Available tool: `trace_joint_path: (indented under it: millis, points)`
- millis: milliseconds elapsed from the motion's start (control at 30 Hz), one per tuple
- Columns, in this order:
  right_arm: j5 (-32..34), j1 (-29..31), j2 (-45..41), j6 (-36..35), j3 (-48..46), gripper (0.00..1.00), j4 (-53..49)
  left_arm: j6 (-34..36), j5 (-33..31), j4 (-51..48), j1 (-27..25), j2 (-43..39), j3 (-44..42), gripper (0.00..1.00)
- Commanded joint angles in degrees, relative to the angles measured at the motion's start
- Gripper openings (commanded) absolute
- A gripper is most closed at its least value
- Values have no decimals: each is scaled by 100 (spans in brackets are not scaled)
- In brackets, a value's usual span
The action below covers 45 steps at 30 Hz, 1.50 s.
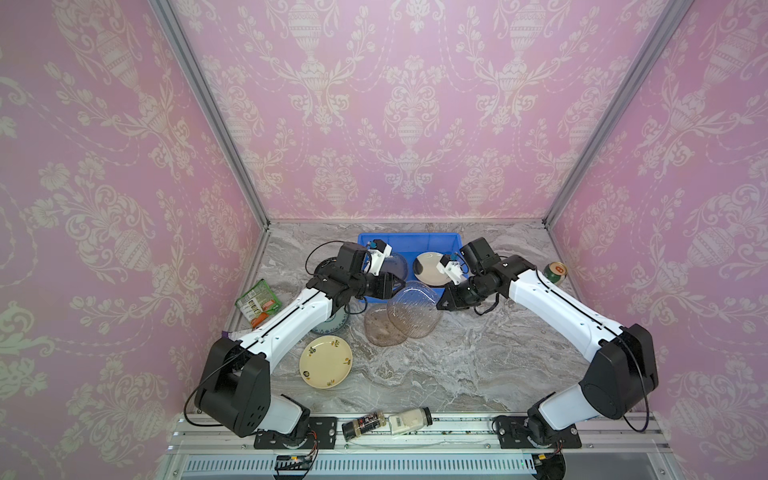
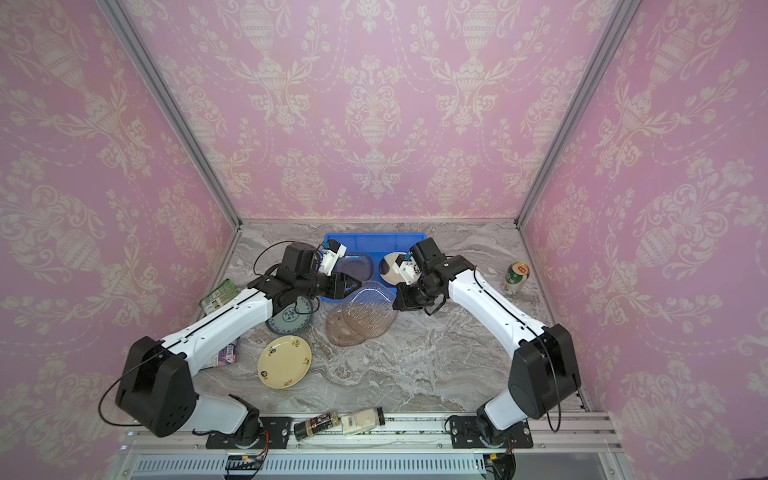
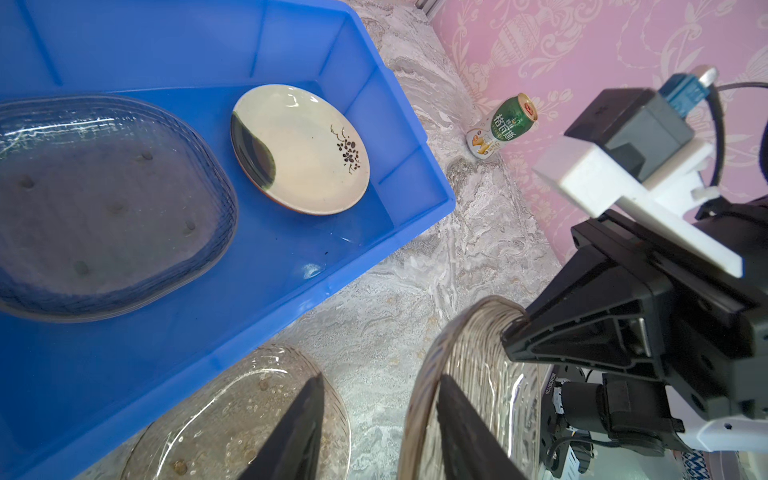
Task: Place the plates into the plastic bin on the countertop
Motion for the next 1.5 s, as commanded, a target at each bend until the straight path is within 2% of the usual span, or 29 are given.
trace_joint_path:
  millis: [0,167,367,500,567,700,933,1067,1233,1467]
  points:
    - [17,-50,-101,-13,233,0,89,137,241,-105,25,114,148,44]
    - [58,-89,-3,-40,388,0,57,83,299,-41,25,179,105,39]
    - [119,-155,92,54,480,0,102,46,256,52,25,213,88,18]
    - [71,-161,195,246,440,17,316,-81,181,189,25,306,109,5]
    - [70,-168,216,339,396,30,474,-170,135,275,34,363,114,0]
    - [232,-198,161,622,341,47,742,-412,-150,495,34,482,139,0]
    - [511,-257,174,1271,258,48,881,-1024,-1117,1221,33,323,-122,0]
    - [530,-268,277,1568,181,47,1090,-1169,-1330,1407,34,284,-169,0]
    - [526,-290,401,2153,88,31,1753,-1427,-1620,1762,25,182,-409,0]
    - [215,-290,944,2460,338,24,2157,-1626,-1709,2015,24,161,-625,0]
